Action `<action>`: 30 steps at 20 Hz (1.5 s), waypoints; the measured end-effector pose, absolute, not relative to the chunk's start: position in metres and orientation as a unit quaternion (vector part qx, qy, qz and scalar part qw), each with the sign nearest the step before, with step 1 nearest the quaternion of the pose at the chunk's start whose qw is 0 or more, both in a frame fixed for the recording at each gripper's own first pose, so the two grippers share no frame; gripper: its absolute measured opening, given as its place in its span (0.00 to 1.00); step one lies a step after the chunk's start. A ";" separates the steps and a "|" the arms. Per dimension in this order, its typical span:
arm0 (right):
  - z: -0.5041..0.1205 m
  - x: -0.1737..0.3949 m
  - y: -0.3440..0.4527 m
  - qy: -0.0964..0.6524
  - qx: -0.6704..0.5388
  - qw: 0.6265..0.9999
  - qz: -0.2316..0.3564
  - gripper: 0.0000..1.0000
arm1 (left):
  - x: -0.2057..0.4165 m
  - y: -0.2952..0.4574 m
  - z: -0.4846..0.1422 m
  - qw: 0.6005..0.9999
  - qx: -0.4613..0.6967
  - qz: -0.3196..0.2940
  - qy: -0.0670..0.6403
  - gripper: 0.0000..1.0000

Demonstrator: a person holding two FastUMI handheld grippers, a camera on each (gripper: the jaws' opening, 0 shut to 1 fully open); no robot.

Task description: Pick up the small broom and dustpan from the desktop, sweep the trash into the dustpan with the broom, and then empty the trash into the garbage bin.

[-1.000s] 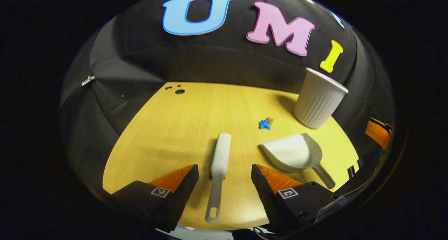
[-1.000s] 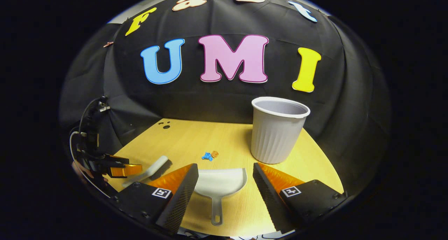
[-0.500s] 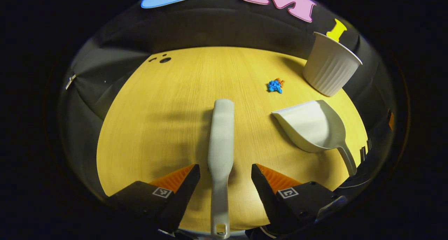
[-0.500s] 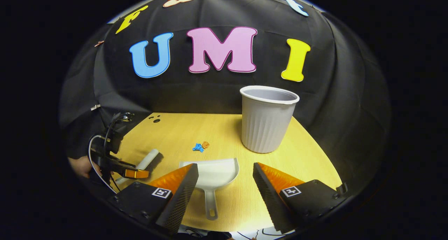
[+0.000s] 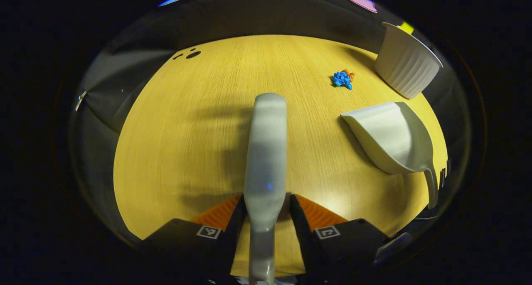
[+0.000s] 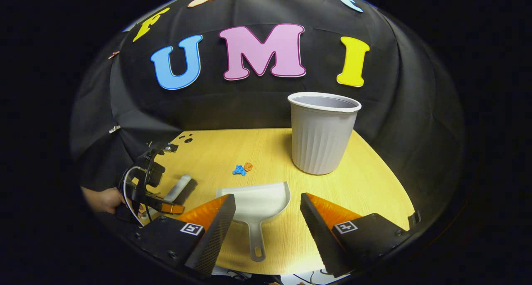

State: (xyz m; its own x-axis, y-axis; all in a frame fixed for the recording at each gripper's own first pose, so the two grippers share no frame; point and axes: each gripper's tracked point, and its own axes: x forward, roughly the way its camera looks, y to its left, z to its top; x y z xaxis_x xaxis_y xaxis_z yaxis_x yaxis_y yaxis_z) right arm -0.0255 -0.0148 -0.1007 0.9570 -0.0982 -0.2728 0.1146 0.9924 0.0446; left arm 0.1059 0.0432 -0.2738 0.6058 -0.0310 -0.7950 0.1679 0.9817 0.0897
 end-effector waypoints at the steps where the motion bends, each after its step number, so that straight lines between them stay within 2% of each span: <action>1: -0.102 -0.024 -0.015 0.138 0.032 0.988 -0.054 0.98 | 0.106 0.042 -0.275 0.892 0.076 -0.056 0.442 0.61; 4: -0.110 -0.019 -0.017 0.146 0.038 0.987 -0.052 0.98 | 0.108 0.044 -0.273 0.896 0.072 -0.050 0.435 0.55; 7: -0.116 -0.017 -0.016 0.155 0.038 0.986 -0.048 0.98 | 0.110 0.043 -0.275 0.904 0.062 -0.040 0.422 0.38; 13: -0.127 -0.016 -0.009 0.181 0.035 0.982 -0.032 0.98 | 0.108 0.042 -0.272 0.915 0.063 -0.049 0.395 0.27; 16: -0.136 -0.014 -0.006 0.200 0.035 0.979 -0.024 0.98 | 0.103 0.049 -0.262 0.924 0.065 -0.040 0.375 0.28; 17: -0.140 -0.015 -0.004 0.209 0.035 0.977 -0.021 0.99 | 0.099 0.049 -0.259 0.926 0.061 -0.041 0.370 0.24; 22: -0.177 -0.007 0.000 0.266 0.036 0.963 -0.013 0.99 | 0.072 0.052 -0.232 0.935 0.063 -0.046 0.345 0.26; 30: -0.240 0.005 -0.003 0.354 0.036 0.934 -0.030 0.99 | 0.034 0.054 -0.215 0.938 0.033 -0.033 0.342 0.26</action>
State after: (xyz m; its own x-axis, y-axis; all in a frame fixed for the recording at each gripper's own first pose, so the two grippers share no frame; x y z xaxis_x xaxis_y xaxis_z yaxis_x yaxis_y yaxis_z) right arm 0.0048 -0.0029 -0.2401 0.7480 -0.0300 -0.6630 0.0808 0.9957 0.0462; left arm 0.0340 0.0542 -0.2147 0.7636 -0.0393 -0.6445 0.0850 0.9956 0.0399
